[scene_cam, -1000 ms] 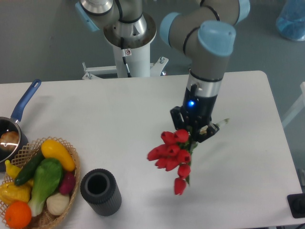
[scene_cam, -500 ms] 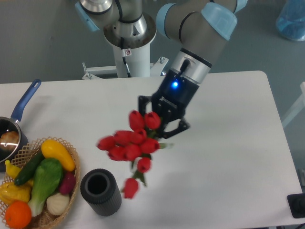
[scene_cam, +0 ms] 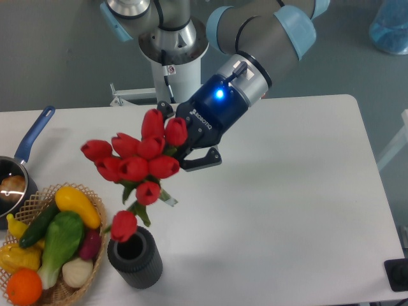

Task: Insert the flowers into the vase
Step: 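Carry the red tulips up and over toward the black vase, then lower the tulip stems into the black vase opening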

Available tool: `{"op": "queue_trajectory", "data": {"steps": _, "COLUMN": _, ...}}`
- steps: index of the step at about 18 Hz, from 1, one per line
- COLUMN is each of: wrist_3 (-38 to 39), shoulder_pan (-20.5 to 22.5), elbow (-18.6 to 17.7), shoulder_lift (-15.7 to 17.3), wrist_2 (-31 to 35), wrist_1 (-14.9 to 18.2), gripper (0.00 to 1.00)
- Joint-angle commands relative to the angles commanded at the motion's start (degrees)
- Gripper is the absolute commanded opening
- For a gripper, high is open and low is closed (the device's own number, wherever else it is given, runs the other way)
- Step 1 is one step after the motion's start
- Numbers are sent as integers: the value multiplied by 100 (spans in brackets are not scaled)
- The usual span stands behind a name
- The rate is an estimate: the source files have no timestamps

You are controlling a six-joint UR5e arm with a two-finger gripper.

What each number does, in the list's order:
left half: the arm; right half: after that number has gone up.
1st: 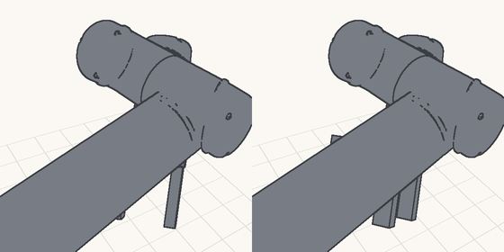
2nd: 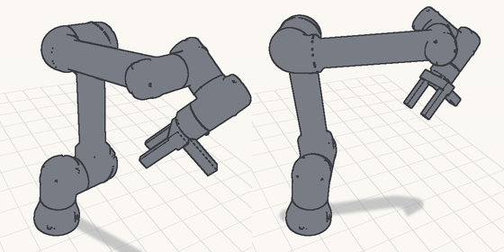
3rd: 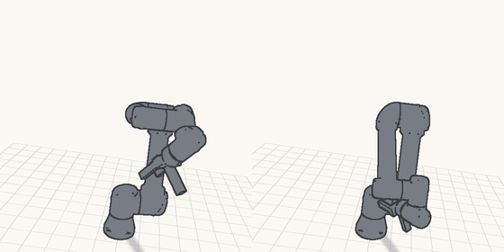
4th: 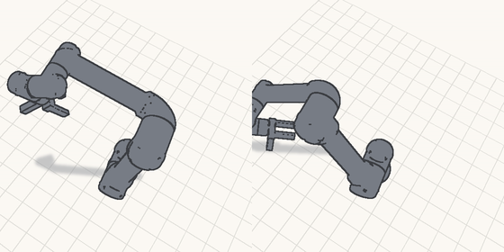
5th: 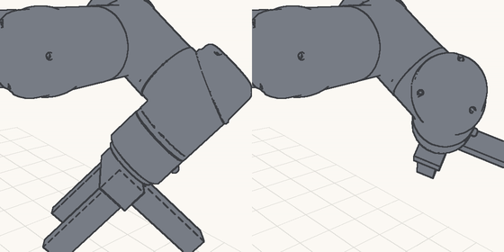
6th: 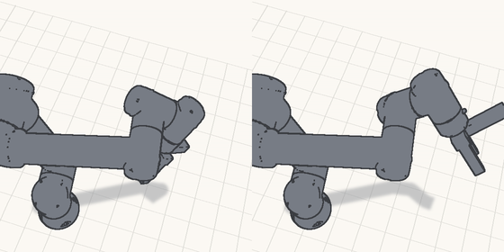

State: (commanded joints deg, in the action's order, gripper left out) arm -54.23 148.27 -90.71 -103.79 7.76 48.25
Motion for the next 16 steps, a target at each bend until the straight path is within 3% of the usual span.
{"op": "queue_trajectory", "data": {"steps": 11, "wrist_3": -87, "shoulder_pan": -35, "elbow": 211, "shoulder_lift": -580, "wrist_2": -573, "wrist_1": -17, "gripper": 5}}
{"op": "queue_trajectory", "data": {"steps": 16, "wrist_3": -123, "shoulder_pan": -105, "elbow": 589, "shoulder_lift": -844, "wrist_2": -591, "wrist_1": -9, "gripper": 5}}
